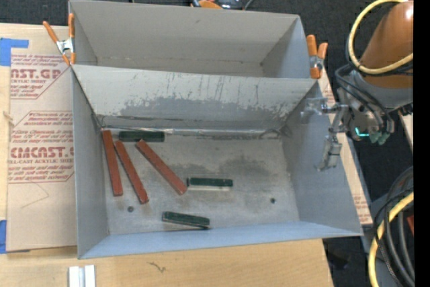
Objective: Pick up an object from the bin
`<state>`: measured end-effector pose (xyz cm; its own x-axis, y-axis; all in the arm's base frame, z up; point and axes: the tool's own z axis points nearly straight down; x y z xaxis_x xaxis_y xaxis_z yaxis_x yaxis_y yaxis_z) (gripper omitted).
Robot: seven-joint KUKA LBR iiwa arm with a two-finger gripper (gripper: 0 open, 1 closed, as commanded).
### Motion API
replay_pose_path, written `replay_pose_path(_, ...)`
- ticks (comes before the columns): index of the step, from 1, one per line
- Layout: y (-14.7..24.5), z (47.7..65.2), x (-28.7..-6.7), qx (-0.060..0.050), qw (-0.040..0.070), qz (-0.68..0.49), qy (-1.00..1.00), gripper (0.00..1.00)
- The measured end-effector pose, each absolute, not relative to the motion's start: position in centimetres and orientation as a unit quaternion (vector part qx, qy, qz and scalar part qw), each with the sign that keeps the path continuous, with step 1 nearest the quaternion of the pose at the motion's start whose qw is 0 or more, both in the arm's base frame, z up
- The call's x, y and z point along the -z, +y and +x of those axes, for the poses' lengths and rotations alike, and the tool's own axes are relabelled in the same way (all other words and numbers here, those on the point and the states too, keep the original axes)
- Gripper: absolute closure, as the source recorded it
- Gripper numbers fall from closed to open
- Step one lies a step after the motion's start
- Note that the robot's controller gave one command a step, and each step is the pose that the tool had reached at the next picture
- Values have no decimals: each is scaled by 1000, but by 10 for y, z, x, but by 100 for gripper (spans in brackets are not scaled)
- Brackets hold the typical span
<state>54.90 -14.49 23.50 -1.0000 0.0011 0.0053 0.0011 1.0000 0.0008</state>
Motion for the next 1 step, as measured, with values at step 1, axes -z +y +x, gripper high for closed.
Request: replay_pose_path(1, -101, 590, -143, 2, 2, 37, -999, 0)
